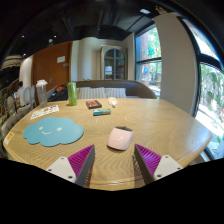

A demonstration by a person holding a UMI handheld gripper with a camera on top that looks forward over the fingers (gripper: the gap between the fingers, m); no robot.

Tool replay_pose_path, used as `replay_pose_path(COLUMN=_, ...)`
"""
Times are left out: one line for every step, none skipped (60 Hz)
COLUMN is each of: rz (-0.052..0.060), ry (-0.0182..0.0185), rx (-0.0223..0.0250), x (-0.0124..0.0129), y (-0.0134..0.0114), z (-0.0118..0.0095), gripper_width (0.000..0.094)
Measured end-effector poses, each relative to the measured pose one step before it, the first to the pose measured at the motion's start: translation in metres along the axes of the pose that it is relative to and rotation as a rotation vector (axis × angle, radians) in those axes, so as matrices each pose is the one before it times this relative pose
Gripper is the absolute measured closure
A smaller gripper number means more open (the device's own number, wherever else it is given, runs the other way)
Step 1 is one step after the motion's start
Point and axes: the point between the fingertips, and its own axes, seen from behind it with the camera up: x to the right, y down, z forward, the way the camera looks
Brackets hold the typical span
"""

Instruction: Arrange mouse

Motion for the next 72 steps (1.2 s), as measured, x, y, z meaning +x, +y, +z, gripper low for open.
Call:
replay_pose_path(rz=0.0064, ry=0.00095, rx=-0.00492, x=0.00325, y=0.00081, z=0.00565, gripper_width=0.0112)
replay_pose_path(rz=0.0097, ry=0.00221, rx=-0.00722, x=0.00338, y=0.00083, z=0.00531, gripper_width=0.0112)
replay_pose_path(rz=0.011, ry=0.0019, rx=-0.00836, x=0.00319, y=0.00085, z=0.00518, gripper_width=0.0113)
replay_pose_path(rz=0.0106, ry=0.0003, rx=-0.00857, x=0.00218, y=0.00068, z=0.0049, gripper_width=0.0113)
replay_pose_path(rz=0.0102, ry=-0.00227, rx=-0.00739, x=0.00135, y=-0.00001, z=0.00517, gripper_width=0.0113)
replay_pose_path(rz=0.0054, ry=-0.00411, rx=0.00516, x=0.00093, y=-0.00327, z=0.00395, gripper_width=0.0112)
replay_pose_path(rz=0.0041, ry=-0.00155, rx=0.00783, x=0.00039, y=-0.00374, z=0.00415, gripper_width=0.0114)
replay_pose_path(rz=0.0052, ry=-0.00402, rx=-0.0024, x=-0.00009, y=-0.00137, z=0.00436, gripper_width=0.0116)
replay_pose_path(rz=0.0053, ry=-0.00619, rx=-0.00456, x=-0.00059, y=-0.00076, z=0.00337, gripper_width=0.0118)
replay_pose_path(rz=0.0049, ry=-0.0058, rx=0.00264, x=-0.00102, y=-0.0029, z=0.00311, gripper_width=0.0123)
replay_pose_path(rz=0.0048, ry=-0.00773, rx=-0.00314, x=-0.0014, y=-0.00115, z=0.00256, gripper_width=0.0129)
replay_pose_path(rz=0.0053, ry=-0.00845, rx=-0.00395, x=-0.00126, y=-0.00143, z=0.00243, gripper_width=0.0133)
replay_pose_path(rz=0.0055, ry=-0.00625, rx=-0.00087, x=-0.00123, y=-0.00147, z=0.00305, gripper_width=0.0135)
replay_pose_path(rz=0.0044, ry=-0.00347, rx=-0.00239, x=-0.00026, y=-0.00156, z=0.00288, gripper_width=0.0139)
replay_pose_path(rz=0.0037, ry=-0.00013, rx=-0.0041, x=-0.00018, y=-0.00095, z=0.00338, gripper_width=0.0142)
replay_pose_path(rz=0.0013, ry=0.00294, rx=-0.00462, x=0.00152, y=-0.00135, z=-0.00021, gripper_width=0.0144)
replay_pose_path(rz=-0.0026, ry=0.00424, rx=-0.00384, x=0.00052, y=-0.00152, z=0.00317, gripper_width=0.0149)
replay_pose_path(rz=-0.006, ry=0.00718, rx=-0.00586, x=0.00121, y=-0.00022, z=0.00271, gripper_width=0.0156)
replay_pose_path(rz=-0.0096, ry=0.0063, rx=-0.00453, x=0.00084, y=-0.00067, z=0.00278, gripper_width=0.0161)
replay_pose_path(rz=-0.0115, ry=0.00716, rx=-0.00481, x=0.00071, y=-0.00027, z=0.00284, gripper_width=0.0167)
replay_pose_path(rz=-0.0118, ry=0.0097, rx=-0.0025, x=0.00129, y=-0.00051, z=0.00282, gripper_width=0.0174)
replay_pose_path(rz=-0.0105, ry=0.00856, rx=-0.00397, x=0.00243, y=0.00067, z=0.00186, gripper_width=0.018)
replay_pose_path(rz=-0.0207, ry=0.00447, rx=-0.01804, x=-0.00222, y=0.00249, z=0.00019, gripper_width=0.0181)
replay_pose_path(rz=-0.0086, ry=0.00362, rx=0.00651, x=-0.00074, y=-0.00284, z=-0.00037, gripper_width=0.0194)
replay_pose_path(rz=-0.0068, ry=0.00223, rx=-0.00461, x=-0.00045, y=-0.00005, z=-0.00072, gripper_width=0.021)
replay_pose_path(rz=0.0072, ry=0.00143, rx=-0.00306, x=-0.00058, y=-0.00013, z=-0.00002, gripper_width=0.0233)
replay_pose_path(rz=0.0116, ry=-0.00305, rx=-0.00539, x=-0.00163, y=0.00066, z=0.00032, gripper_width=0.0259)
replay_pose_path(rz=0.0138, ry=-0.00364, rx=-0.00398, x=-0.00138, y=0.00091, z=0.00012, gripper_width=0.0288)
replay_pose_path(rz=0.0062, ry=0.00111, rx=0.00299, x=0.00154, y=-0.00043, z=-0.00171, gripper_width=0.0321)
replay_pose_path(rz=0.0003, ry=0.00448, rx=0.00138, x=0.00056, y=0.00016, z=0.00036, gripper_width=0.0357)
replay_pose_path(rz=-0.0002, ry=0.00398, rx=0.00285, x=0.00059, y=0.00003, z=0.00012, gripper_width=0.0362)
replay_pose_path(rz=0.0049, ry=0.00289, rx=0.00174, x=0.00009, y=0.00059, z=-0.00003, gripper_width=0.0362)
replay_pose_path(rz=0.0051, ry=0.00387, rx=0.00278, x=0.00007, y=0.00027, z=-0.00005, gripper_width=0.0366)
replay_pose_path(rz=0.002, ry=0.00505, rx=0.00362, x=0.00056, y=-0.00013, z=-0.00041, gripper_width=0.0372)
replay_pose_path(rz=0.0, ry=0.00555, rx=0.00548, x=0.00053, y=-0.00028, z=-0.00007, gripper_width=0.0383)
replay_pose_path(rz=0.0005, ry=0.00562, rx=0.00186, x=0.00045, y=0.00048, z=-0.00019, gripper_width=0.039)
replay_pose_path(rz=0.0028, ry=0.00565, rx=0.00326, x=0.00026, y=0.00007, z=-0.00035, gripper_width=0.04)
replay_pose_path(rz=0.0028, ry=0.00571, rx=0.00176, x=0.00037, y=-0.00003, z=-0.00017, gripper_width=0.0412)
replay_pose_path(rz=0.0036, ry=0.00503, rx=-0.00215, x=0.00021, y=0.00027, z=-0.0004, gripper_width=0.0424)
replay_pose_path(rz=0.0046, ry=0.00477, rx=-0.00197, x=0.00006, y=-0.0001, z=-0.00041, gripper_width=0.0437)
replay_pose_path(rz=0.0059, ry=0.0038, rx=-0.00368, x=0.00015, y=-0.00022, z=-0.00044, gripper_width=0.0461)
replay_pose_path(rz=0.0081, ry=0.00236, rx=-0.00265, x=-0.00049, y=-0.00062, z=-0.00089, gripper_width=0.0474)
replay_pose_path(rz=0.0047, ry=0.00164, rx=-0.00619, x=-0.00096, y=0.00058, z=-0.00139, gripper_width=0.0495)
replay_pose_path(rz=0.0012, ry=-0.00003, rx=-0.00424, x=-0.0016, y=0.00018, z=-0.00237, gripper_width=0.0499)
replay_pose_path(rz=-0.0019, ry=-0.00099, rx=-0.00096, x=-0.00237, y=-0.0008, z=-0.0031, gripper_width=0.0501)
replay_pose_path(rz=-0.0049, ry=-0.00491, rx=0.00967, x=-0.00422, y=-0.00364, z=-0.00319, gripper_width=0.0519)
replay_pose_path(rz=-0.0045, ry=-0.00021, rx=0.01535, x=-0.00389, y=-0.00522, z=-0.00406, gripper_width=0.0519)
replay_pose_path(rz=-0.0084, ry=0.00227, rx=0.01743, x=-0.00431, y=-0.00607, z=-0.00456, gripper_width=0.0519)
replay_pose_path(rz=-0.01, ry=0.00017, rx=0.01725, x=-0.0057, y=-0.00708, z=-0.0052, gripper_width=0.0521)
replay_pose_path(rz=-0.0097, ry=-0.00397, rx=0.01535, x=-0.00731, y=-0.0075, z=-0.00549, gripper_width=0.052)
replay_pose_path(rz=-0.0075, ry=-0.0084, rx=0.01101, x=-0.01035, y=-0.00789, z=-0.00824, gripper_width=0.052)
replay_pose_path(rz=-0.0029, ry=-0.01224, rx=0.01796, x=-0.01127, y=-0.00954, z=-0.00612, gripper_width=0.0519)
replay_pose_path(rz=0.0022, ry=-0.0137, rx=0.01975, x=-0.01219, y=-0.01043, z=-0.00551, gripper_width=0.0521)
replay_pose_path(rz=0.003, ry=-0.01379, rx=0.01935, x=-0.01261, y=-0.01024, z=-0.00512, gripper_width=0.052)
replay_pose_path(rz=0.0025, ry=-0.01269, rx=0.01746, x=-0.01311, y=-0.00901, z=-0.00456, gripper_width=0.052)
replay_pose_path(rz=0.0001, ry=-0.00879, rx=0.01499, x=-0.01286, y=-0.0082, z=-0.00363, gripper_width=0.052)
replay_pose_path(rz=-0.0046, ry=-0.00736, rx=0.01636, x=-0.01007, y=-0.00429, z=-0.00069, gripper_width=0.0521)
replay_pose_path(rz=-0.0073, ry=-0.00658, rx=0.00416, x=-0.01203, y=-0.00603, z=-0.00077, gripper_width=0.0521)
replay_pose_path(rz=-0.0094, ry=-0.00732, rx=0.00523, x=-0.01268, y=-0.00409, z=-0.00073, gripper_width=0.0522)
replay_pose_path(rz=-0.0086, ry=-0.00867, rx=0.00276, x=-0.01295, y=-0.0023, z=0.0002, gripper_width=0.0522)
replay_pose_path(rz=-0.0085, ry=-0.01036, rx=-0.00009, x=-0.01231, y=-0.00117, z=0.00063, gripper_width=0.0521)
replay_pose_path(rz=-0.006, ry=-0.01052, rx=0.00189, x=-0.01305, y=0.00079, z=0.00015, gripper_width=0.0522)
replay_pose_path(rz=-0.0028, ry=-0.01088, rx=-0.00407, x=-0.01224, y=0.0014, z=0.00235, gripper_width=0.0522)
replay_pose_path(rz=-0.0023, ry=-0.01162, rx=-0.00648, x=-0.01146, y=0.00235, z=0.00243, gripper_width=0.0522)
replay_pose_path(rz=-0.001, ry=-0.01062, rx=-0.00529, x=-0.01296, y=0.00591, z=0.00071, gripper_width=0.0521)
replay_pose_path(rz=-0.0011, ry=-0.01061, rx=-0.01434, x=-0.00783, y=0.00238, z=0.00539, gripper_width=0.0523)
replay_pose_path(rz=-0.0041, ry=-0.00878, rx=-0.01321, x=-0.00876, y=0.00461, z=0.00347, gripper_width=0.0522)
replay_pose_path(rz=-0.0048, ry=-0.00693, rx=-0.01403, x=-0.00741, y=0.00484, z=0.00418, gripper_width=0.0522)
replay_pose_path(rz=-0.0043, ry=-0.00471, rx=-0.01351, x=-0.00632, y=0.00544, z=0.00425, gripper_width=0.0522)
replay_pose_path(rz=-0.0048, ry=-0.00387, rx=-0.01469, x=-0.00536, y=0.00584, z=0.0044, gripper_width=0.0521)
replay_pose_path(rz=-0.0052, ry=-0.00441, rx=-0.01236, x=-0.0072, y=0.01047, z=0.00529, gripper_width=0.0521)
replay_pose_path(rz=-0.0019, ry=-0.00249, rx=-0.01717, x=-0.00339, y=0.00547, z=0.00521, gripper_width=0.0521)
